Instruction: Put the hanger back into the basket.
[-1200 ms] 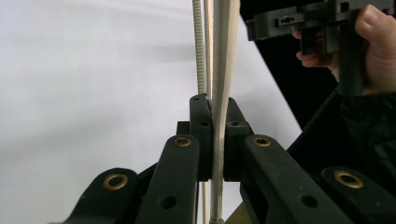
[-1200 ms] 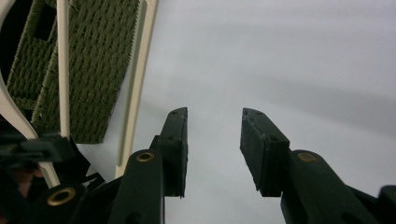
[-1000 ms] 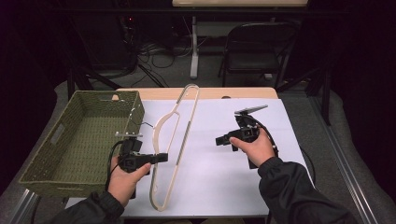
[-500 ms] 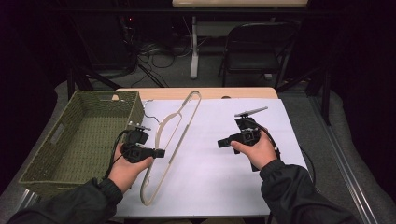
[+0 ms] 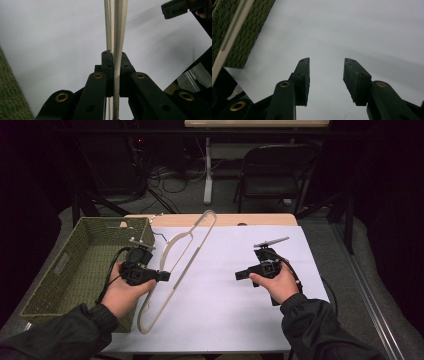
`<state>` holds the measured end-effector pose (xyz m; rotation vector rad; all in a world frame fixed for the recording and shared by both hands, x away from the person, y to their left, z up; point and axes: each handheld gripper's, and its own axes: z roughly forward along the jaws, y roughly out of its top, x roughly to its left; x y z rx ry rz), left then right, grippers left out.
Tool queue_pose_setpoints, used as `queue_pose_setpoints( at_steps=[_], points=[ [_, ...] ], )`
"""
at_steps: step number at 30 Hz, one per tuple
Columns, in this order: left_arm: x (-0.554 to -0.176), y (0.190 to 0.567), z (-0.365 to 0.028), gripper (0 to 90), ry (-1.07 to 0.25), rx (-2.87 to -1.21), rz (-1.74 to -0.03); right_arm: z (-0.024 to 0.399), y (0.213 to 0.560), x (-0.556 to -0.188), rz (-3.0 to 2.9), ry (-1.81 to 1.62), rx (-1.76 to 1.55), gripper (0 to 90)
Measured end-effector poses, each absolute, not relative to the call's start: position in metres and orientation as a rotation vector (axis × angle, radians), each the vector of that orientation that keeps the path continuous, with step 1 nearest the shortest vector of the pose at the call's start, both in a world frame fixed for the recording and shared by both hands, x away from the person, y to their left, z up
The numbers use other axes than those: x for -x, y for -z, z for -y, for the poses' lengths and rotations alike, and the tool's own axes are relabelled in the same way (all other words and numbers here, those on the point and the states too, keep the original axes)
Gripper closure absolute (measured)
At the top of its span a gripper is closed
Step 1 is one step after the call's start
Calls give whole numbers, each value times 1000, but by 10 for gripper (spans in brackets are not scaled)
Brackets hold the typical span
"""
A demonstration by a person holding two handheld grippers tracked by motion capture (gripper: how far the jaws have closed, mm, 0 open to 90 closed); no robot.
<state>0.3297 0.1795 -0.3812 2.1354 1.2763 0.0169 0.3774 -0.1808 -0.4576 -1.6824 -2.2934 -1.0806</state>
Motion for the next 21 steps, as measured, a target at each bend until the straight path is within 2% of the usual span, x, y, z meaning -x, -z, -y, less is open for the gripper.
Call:
queue_pose_setpoints(
  at_steps=[12,21],
  points=[
    [-334,350,-228,872,-123,-2077,-1369,178,459,-377,2295,1079,1686,570],
    [-347,352,-280,872,-181,-2014,-1524,176,460,-376,2292,1068,1694,570]
  ],
)
